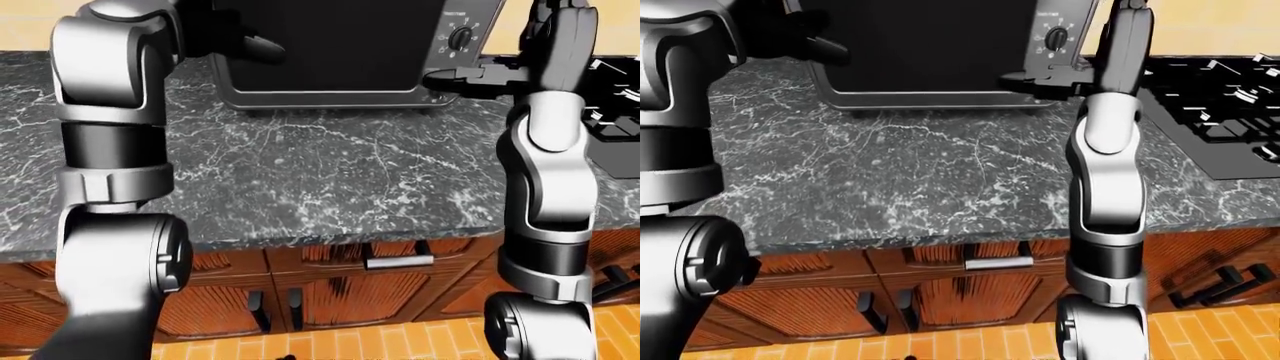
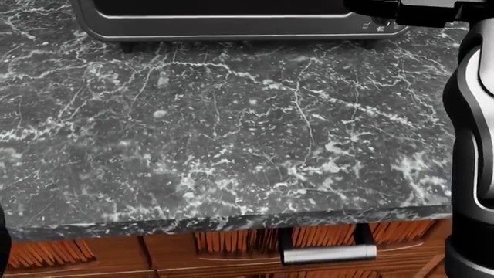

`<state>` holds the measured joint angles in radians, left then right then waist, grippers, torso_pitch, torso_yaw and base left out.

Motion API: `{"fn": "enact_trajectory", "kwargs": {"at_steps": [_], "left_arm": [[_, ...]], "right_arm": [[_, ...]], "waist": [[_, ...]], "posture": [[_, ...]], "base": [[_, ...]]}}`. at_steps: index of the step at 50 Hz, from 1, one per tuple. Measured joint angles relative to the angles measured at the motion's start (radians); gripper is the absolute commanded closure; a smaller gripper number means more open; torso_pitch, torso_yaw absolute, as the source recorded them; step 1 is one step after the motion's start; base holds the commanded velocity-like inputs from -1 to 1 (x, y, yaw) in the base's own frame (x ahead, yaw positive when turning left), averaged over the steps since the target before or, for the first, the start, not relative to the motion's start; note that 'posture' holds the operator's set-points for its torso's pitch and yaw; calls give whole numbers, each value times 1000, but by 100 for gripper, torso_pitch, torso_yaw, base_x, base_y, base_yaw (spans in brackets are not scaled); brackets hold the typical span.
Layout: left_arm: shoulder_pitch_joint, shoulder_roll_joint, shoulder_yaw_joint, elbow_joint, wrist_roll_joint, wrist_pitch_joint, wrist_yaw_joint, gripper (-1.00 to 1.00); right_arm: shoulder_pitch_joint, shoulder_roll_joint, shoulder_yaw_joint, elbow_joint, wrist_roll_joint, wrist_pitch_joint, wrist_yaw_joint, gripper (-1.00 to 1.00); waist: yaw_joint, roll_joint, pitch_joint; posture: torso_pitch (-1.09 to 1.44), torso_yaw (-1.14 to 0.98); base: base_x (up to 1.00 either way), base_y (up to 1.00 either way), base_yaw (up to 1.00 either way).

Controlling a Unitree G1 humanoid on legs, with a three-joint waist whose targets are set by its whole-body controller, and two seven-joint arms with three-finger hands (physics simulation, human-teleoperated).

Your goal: Close the toaster oven door.

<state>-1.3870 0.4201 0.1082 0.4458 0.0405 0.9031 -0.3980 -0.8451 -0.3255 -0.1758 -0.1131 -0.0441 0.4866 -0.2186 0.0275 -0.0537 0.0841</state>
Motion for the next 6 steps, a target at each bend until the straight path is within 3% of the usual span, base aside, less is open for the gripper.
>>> {"fn": "enact_trajectory", "kwargs": {"at_steps": [6], "left_arm": [[-32,-1,-3,79,12,-32,15,-100]], "right_arm": [[5,-1,-4,-4,0,-2,-3,-100]], "waist": [[-2,1,2]], "posture": [[0,0]], "base": [[0,0,0]]}}
